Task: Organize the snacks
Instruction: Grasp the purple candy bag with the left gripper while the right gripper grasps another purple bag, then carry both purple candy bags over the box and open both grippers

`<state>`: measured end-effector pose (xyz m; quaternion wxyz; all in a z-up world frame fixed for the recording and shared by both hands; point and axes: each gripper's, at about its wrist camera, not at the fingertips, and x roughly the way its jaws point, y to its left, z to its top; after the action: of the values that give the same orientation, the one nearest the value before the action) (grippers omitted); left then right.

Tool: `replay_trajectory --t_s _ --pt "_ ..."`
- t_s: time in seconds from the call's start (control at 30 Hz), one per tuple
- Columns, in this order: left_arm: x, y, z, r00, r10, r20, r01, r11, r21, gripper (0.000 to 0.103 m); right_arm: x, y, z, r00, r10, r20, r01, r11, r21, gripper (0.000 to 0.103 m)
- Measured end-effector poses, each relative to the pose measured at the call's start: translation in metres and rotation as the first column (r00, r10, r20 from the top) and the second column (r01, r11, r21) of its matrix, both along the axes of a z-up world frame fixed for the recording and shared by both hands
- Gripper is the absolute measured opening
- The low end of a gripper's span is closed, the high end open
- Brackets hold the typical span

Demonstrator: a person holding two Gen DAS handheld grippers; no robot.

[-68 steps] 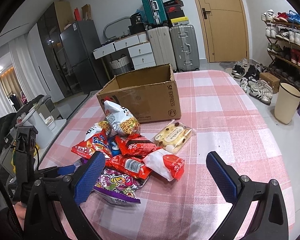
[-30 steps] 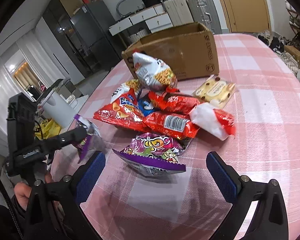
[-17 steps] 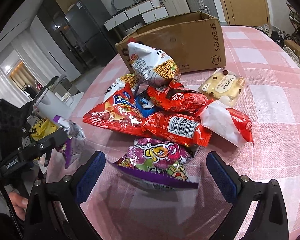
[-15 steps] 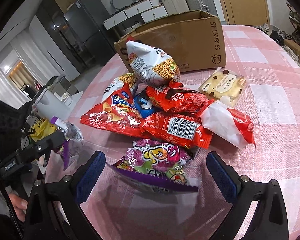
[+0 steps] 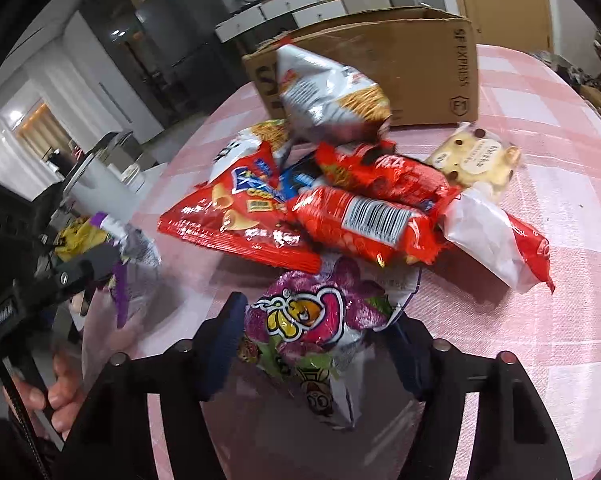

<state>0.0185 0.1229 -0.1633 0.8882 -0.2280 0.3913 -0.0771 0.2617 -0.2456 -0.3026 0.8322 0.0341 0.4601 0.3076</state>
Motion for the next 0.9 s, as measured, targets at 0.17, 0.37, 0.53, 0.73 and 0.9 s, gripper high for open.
replay_trajectory --t_s 0.17,0.37,0.53,0.73,0.9 --pt "-0.002 -0.003 0.003 1.000 -0.003 0.006 0.003 1.000 0.007 0.076 -0.007 0.002 -0.001 1.000 0.028 -0.006 -0.028 0.999 0.036 0.057" --pt "-0.004 -0.007 0.011 1.000 -0.007 0.015 0.007 1.000 0.017 0.076 -0.025 -0.004 0.010 0.998 0.056 0.016 -0.057 0.995 0.084 0.056" --pt "-0.004 -0.011 0.017 1.000 -0.012 0.019 0.012 0.999 0.034 0.077 -0.041 -0.008 0.028 0.996 0.069 0.050 -0.075 0.988 0.134 0.056" --pt "0.001 -0.018 0.025 1.000 -0.009 0.009 0.008 0.998 0.069 0.077 -0.050 -0.027 0.053 0.993 0.065 0.097 -0.083 0.978 0.194 0.056" --pt "0.003 -0.023 0.038 1.000 -0.016 0.021 0.014 0.996 0.084 0.077 -0.053 -0.044 0.068 0.990 0.042 0.134 -0.072 0.971 0.226 0.056"
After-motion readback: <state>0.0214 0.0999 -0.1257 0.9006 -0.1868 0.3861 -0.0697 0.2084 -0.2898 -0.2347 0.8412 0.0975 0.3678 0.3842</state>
